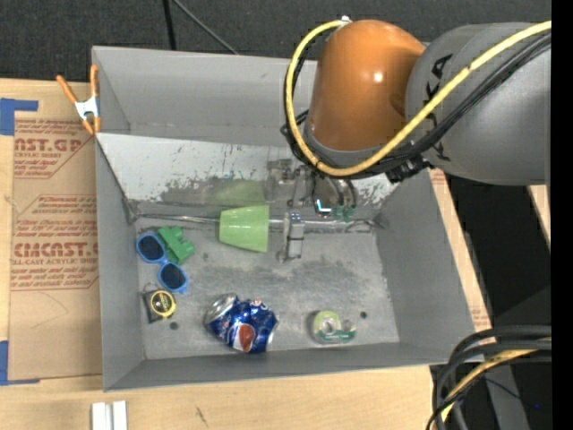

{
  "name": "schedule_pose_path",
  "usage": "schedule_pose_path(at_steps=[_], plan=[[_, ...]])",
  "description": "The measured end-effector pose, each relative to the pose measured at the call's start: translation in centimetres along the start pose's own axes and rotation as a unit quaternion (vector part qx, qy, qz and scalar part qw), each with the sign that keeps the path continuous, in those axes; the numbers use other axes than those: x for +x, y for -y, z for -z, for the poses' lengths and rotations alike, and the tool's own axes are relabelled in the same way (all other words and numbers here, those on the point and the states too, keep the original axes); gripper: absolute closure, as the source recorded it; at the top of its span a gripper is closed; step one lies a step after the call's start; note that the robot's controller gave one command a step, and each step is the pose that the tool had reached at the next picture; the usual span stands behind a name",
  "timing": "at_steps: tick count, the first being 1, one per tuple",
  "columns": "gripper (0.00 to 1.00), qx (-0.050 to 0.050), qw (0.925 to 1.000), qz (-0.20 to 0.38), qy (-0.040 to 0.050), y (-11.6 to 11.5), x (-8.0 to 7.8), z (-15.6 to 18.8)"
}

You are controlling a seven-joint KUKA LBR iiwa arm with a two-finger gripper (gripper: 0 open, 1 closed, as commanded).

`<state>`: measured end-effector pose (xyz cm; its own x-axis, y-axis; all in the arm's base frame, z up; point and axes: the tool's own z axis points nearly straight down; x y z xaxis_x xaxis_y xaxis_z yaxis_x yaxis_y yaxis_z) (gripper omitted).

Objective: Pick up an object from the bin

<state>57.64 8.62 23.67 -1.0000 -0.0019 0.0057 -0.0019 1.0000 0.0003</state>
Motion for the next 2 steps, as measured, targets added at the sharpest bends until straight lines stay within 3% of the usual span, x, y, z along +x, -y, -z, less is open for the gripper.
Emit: schedule_pose_path(at_steps=[1, 2], plan=[[0.0, 0.0, 0.9916, 0.129, 0.0048, -5.3, 8.6, -16.9], [0.0, 0.0, 0.9974, 0.072, 0.0038, -4.9, 8.6, -13.7]])
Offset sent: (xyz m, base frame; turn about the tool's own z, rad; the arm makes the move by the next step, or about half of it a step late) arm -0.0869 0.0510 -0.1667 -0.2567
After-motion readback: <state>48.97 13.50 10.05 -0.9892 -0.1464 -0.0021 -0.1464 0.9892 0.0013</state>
